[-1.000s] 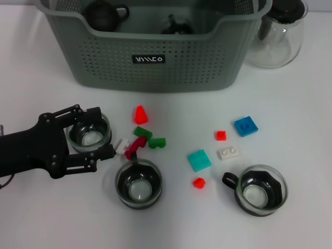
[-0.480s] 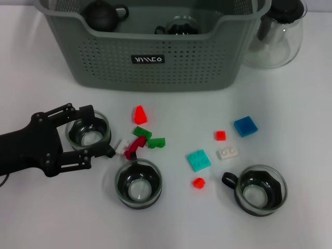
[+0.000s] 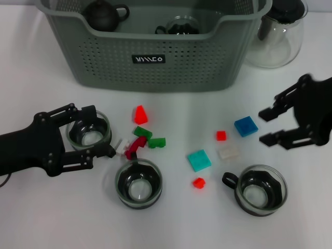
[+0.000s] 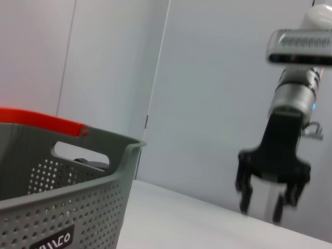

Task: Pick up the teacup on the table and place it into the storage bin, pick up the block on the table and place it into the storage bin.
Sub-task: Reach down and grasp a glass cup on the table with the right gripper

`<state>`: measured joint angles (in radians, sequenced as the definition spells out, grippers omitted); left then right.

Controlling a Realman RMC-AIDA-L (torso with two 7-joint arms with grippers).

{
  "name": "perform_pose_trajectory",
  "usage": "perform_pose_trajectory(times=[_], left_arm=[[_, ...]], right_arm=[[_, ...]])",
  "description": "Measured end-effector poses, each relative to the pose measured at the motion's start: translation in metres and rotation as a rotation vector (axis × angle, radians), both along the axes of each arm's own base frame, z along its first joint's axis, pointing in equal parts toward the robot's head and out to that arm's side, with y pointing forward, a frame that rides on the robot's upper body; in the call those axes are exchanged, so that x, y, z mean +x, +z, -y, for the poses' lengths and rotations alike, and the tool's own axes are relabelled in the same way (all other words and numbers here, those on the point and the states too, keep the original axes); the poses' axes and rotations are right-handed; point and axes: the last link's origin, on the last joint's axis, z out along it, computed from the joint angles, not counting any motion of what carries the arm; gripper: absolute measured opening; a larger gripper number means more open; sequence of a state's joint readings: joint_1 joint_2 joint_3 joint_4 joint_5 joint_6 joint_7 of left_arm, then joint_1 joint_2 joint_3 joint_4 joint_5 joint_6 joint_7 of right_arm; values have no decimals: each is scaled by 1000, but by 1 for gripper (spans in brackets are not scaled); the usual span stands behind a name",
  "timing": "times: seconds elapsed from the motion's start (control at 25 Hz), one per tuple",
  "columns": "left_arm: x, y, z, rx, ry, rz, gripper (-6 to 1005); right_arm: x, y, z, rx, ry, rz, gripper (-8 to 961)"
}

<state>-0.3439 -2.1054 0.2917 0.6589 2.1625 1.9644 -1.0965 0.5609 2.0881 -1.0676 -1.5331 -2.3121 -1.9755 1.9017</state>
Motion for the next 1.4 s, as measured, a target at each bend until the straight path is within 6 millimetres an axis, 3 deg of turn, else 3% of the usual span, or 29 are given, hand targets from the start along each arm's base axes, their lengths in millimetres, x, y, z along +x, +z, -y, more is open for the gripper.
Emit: perform_pose_trajectory(times=[0.2,0.52,0.96,1.24,1.4], left_arm=[[-1,-1,4,-2,7,12,875],[-1,-2,6,-2,11,14,874],[-2,-2,5,6,11,9,874],[-1,-2,4,5,6,12,874],[-1,-2,4,4,5,12,875]], right_arm=[[-8,-41,-5,-95,7,204,472],[1,-82,-9,-81,51,388,472],[23,-109,-7,-111,12,440,472],[23,-114,-12,-81,-31,419,454],[24,-112,-12,-94,-49,414,386]])
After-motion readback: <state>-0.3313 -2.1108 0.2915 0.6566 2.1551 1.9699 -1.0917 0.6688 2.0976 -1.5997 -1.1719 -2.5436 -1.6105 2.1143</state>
